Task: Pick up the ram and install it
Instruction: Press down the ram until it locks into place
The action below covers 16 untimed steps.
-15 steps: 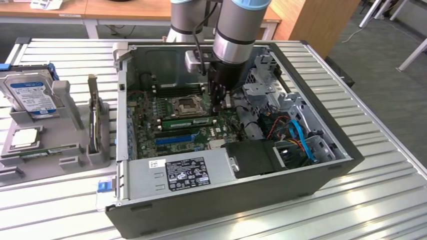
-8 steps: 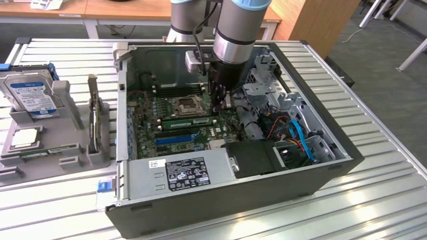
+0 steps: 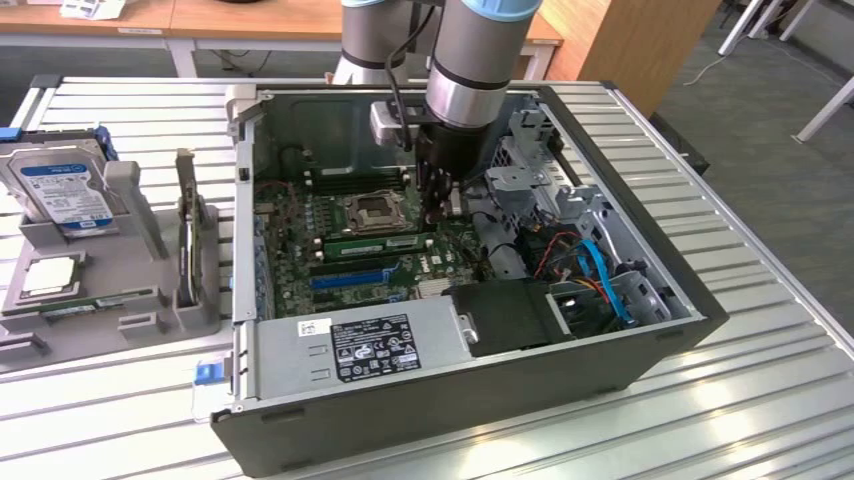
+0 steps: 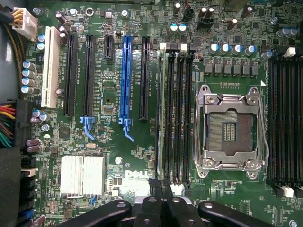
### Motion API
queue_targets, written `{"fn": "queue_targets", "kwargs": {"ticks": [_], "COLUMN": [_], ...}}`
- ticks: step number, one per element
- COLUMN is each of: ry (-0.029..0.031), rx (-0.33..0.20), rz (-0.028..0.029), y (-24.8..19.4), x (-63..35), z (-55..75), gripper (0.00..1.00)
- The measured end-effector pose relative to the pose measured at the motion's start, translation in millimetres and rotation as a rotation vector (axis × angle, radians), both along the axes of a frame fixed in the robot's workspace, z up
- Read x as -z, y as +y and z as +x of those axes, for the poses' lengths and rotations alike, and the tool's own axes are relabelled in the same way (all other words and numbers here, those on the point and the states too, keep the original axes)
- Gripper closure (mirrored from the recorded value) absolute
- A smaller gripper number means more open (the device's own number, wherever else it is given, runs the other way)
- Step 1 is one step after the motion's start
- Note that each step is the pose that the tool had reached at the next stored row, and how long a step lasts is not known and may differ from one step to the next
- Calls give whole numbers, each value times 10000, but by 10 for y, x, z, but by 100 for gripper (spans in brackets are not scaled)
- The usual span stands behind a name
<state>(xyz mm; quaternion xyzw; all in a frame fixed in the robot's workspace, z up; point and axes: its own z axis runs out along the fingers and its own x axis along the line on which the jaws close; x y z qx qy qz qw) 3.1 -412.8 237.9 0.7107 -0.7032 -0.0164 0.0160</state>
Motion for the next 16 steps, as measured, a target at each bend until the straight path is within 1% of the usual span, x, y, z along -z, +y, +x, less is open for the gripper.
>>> {"fn": "queue_targets", "kwargs": {"ticks": [3, 8, 16], "ry": [0, 1, 1], "rx": [2, 0, 0], "rz": [1, -1, -3], "y": [12, 13, 12], "x": [1, 2, 44], "z": [0, 0, 0], "gripper": [90, 90, 90]}}
